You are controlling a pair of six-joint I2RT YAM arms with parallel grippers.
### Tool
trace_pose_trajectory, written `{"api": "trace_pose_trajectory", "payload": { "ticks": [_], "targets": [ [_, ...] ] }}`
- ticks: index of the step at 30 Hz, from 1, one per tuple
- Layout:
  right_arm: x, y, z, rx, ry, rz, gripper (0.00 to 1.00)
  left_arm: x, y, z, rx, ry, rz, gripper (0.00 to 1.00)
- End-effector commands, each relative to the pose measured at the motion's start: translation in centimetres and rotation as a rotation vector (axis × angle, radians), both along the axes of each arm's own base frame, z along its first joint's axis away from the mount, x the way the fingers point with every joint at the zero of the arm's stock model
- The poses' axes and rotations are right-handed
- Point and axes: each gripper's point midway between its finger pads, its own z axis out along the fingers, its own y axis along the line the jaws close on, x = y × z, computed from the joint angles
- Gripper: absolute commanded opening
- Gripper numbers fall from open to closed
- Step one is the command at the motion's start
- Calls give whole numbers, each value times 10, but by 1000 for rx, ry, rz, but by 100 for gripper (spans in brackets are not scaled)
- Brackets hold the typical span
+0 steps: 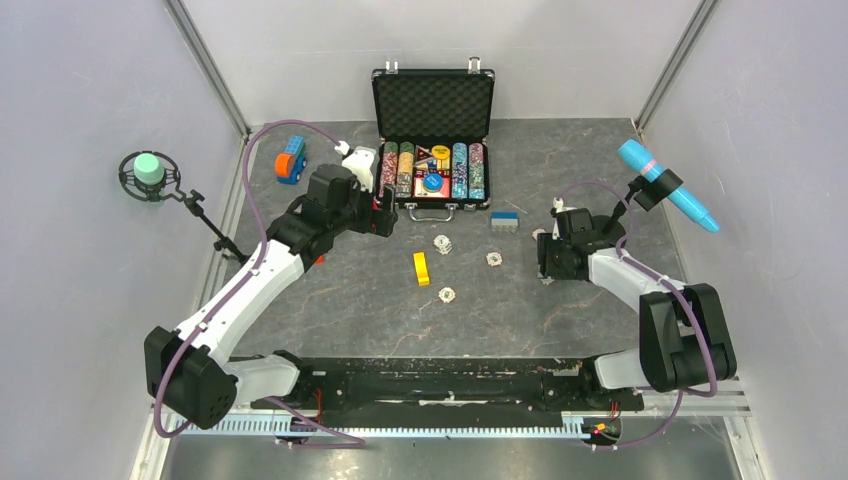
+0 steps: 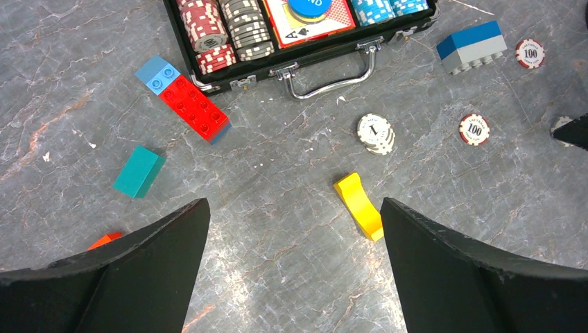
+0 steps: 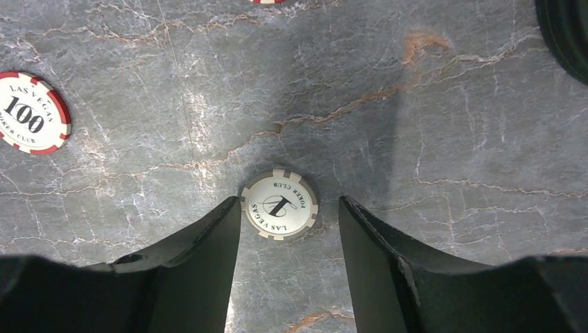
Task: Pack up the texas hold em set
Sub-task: Pick up the poker chip from the center of the board.
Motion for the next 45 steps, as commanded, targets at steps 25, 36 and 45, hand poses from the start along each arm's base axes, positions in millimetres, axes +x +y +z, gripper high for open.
{"api": "trace_pose_trajectory", "payload": {
  "ticks": [25, 36, 45],
  "targets": [
    [-12, 9, -14, -31, 70, 68, 40, 0, -4, 6, 19, -35, -46, 100],
    [4, 21, 3, -19, 18, 92, 38, -12, -1, -5, 24, 3, -43, 100],
    [23, 52, 17, -3, -20, 150, 38, -13, 4, -8, 42, 0, -30, 100]
  ]
}}
